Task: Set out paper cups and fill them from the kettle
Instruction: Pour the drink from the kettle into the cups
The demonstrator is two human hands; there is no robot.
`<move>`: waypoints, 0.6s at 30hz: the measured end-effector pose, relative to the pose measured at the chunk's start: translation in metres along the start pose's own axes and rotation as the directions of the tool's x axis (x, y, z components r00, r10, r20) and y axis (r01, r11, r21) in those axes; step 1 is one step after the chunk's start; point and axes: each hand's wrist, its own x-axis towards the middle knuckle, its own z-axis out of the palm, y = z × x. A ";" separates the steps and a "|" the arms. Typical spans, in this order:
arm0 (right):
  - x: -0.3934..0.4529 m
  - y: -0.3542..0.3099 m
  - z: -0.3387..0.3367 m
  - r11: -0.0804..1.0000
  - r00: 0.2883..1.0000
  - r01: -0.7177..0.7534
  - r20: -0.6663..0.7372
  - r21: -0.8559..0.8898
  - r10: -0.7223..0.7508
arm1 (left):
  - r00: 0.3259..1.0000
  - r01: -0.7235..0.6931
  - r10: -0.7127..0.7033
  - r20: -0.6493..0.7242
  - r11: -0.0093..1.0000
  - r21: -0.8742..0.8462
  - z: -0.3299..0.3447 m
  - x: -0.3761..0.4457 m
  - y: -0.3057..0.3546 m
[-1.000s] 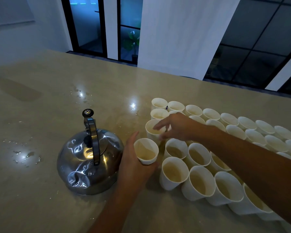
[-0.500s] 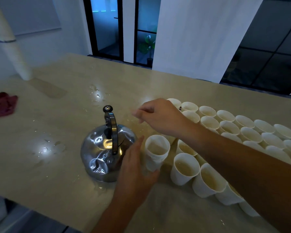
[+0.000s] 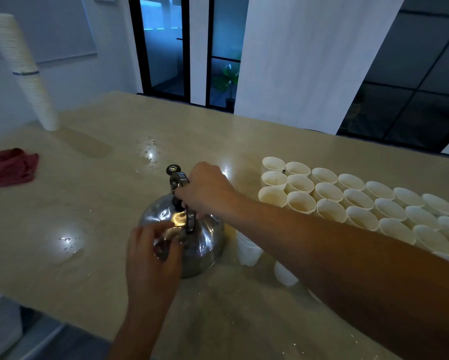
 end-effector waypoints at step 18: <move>0.004 -0.069 -0.201 0.968 0.898 0.247 -0.386 0.042 -0.212 | 0.881 -0.471 0.468 0.072 0.882 0.033 0.004 0.213 0.156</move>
